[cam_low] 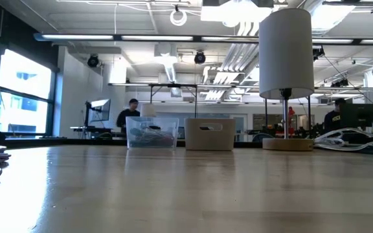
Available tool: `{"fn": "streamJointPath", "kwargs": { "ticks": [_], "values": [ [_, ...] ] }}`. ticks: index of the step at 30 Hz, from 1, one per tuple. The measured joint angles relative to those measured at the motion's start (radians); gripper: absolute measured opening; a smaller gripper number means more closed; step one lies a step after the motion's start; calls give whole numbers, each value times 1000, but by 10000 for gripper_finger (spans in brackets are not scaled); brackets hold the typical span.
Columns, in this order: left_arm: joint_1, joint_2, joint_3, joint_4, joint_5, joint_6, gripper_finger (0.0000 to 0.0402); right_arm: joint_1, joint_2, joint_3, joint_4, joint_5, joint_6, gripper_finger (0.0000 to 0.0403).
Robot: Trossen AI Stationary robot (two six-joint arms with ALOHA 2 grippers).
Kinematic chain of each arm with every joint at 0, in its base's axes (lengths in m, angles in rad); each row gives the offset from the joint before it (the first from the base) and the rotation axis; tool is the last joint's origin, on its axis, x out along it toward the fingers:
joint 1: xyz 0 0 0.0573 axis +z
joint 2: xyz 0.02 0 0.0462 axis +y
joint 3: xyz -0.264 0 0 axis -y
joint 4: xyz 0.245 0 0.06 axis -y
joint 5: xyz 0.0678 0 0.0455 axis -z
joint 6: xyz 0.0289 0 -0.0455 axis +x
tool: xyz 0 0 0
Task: Pick & Place USB Port
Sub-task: Put the green charger cable into the gray bin
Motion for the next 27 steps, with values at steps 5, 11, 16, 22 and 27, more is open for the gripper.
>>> {"fn": "streamJointPath", "kwargs": {
  "ticks": [5,11,16,22,27],
  "values": [
    [1,0,0,-1,-12,1,18,1,-1,0,-19,44,-41,22],
    [1,0,0,0,-21,-80,82,25,-1,0,-23,143,-89,19],
    [2,-13,25,-8,-16,-68,123,48,-30,0,-35,226,-123,18],
    [-1,-58,135,-127,14,21,141,76,-100,0,-131,393,-117,18],
    [0,-102,295,-388,-26,106,141,83,-130,1,-254,520,21,18]
  ]
}}
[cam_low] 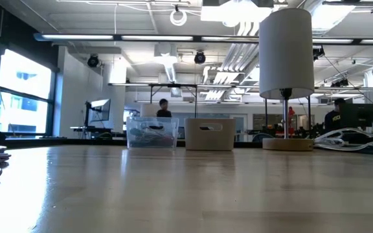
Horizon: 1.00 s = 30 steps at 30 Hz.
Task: Pick & Place USB Port
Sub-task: Put the green charger cable into the gray bin
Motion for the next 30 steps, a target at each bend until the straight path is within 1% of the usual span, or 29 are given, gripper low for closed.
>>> {"fn": "streamJointPath", "kwargs": {
  "ticks": [4,5,8,9,11,14,16,18,20,23,26,30],
  "values": [
    [-1,-29,150,-213,-97,38,141,-28,23,1,-114,144,213,18],
    [-1,-33,182,-273,-133,48,142,-42,31,0,-140,154,257,18],
    [0,-50,274,-412,-292,57,142,-87,79,0,-177,135,352,18],
    [0,-53,296,-464,-352,56,142,-98,98,0,-180,122,370,18],
    [0,-70,326,-516,-460,50,142,-118,139,0,-177,107,382,18],
    [0,-96,329,-606,-573,10,142,-154,197,0,-167,100,385,18],
    [0,-106,323,-664,-629,-70,142,-188,228,0,-166,94,408,18],
    [0,-113,317,-729,-654,-147,142,-219,259,0,-171,88,428,18],
    [0,-111,316,-798,-666,-180,142,-250,289,0,-169,77,438,18],
    [0,-108,316,-874,-676,-179,142,-295,327,-1,-139,56,440,18],
    [0,-102,316,-914,-682,-177,142,-339,359,-1,-119,48,447,18],
    [0,-100,315,-964,-729,-176,142,-395,387,-1,-134,55,464,18]
  ]
}}
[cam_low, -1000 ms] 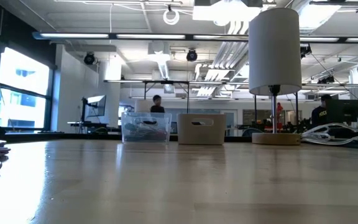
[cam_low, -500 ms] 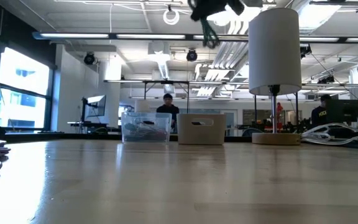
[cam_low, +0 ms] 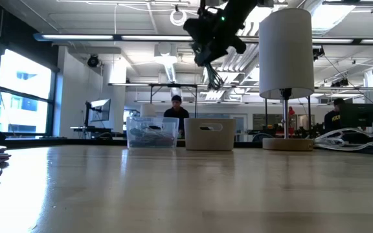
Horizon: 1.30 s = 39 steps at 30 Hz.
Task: Pick & Place USB Port
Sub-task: Put the green charger cable into the gray bin, then put the violet charger cable into the gray bin
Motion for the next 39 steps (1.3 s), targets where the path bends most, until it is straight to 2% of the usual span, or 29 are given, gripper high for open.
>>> {"fn": "streamJointPath", "kwargs": {
  "ticks": [7,15,18,23,29,34,39],
  "values": [
    [0,-13,-38,-36,-33,18,142,-73,46,0,-24,-16,27,18],
    [0,-22,-143,-36,-38,24,142,-138,95,0,-38,-74,55,18],
    [0,-22,-191,-37,-26,89,142,-154,126,0,-57,-111,70,18],
    [0,-21,-270,-36,-27,95,142,-158,176,0,-62,-116,66,23],
    [0,-21,-322,-36,-20,87,142,-163,193,0,-28,-141,47,87],
    [0,-21,-342,-36,44,86,142,-163,190,0,-9,-156,46,148],
    [0,-21,-368,-36,115,86,142,-163,189,0,20,-324,60,199]
  ]
}}
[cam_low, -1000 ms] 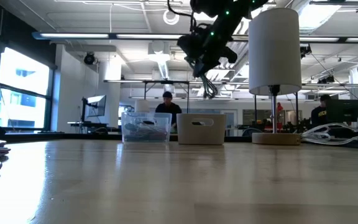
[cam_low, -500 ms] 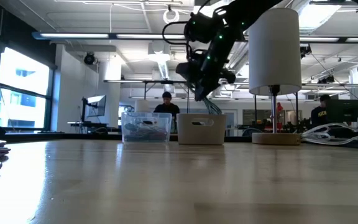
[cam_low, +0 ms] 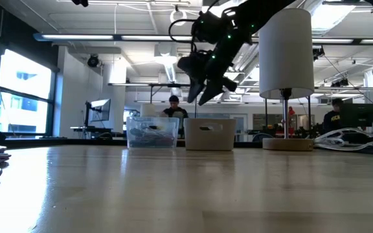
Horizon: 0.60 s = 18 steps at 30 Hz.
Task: Pick & Place USB Port
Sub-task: Put the violet charger cable into the gray bin
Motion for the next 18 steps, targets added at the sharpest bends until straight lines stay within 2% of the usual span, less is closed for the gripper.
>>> {"fn": "streamJointPath", "kwargs": {
  "ticks": [5,8,11,18],
  "values": [
    [0,0,-2,-1,22,0,142,0,-6,0,118,-250,14,220],
    [0,-4,-2,0,84,0,142,2,-37,0,217,-396,16,221],
    [0,-13,-2,-1,215,5,142,18,-94,0,301,-492,-8,220],
    [-1,-17,-26,-1,580,13,142,115,-268,0,399,-616,-99,221]
  ]
}}
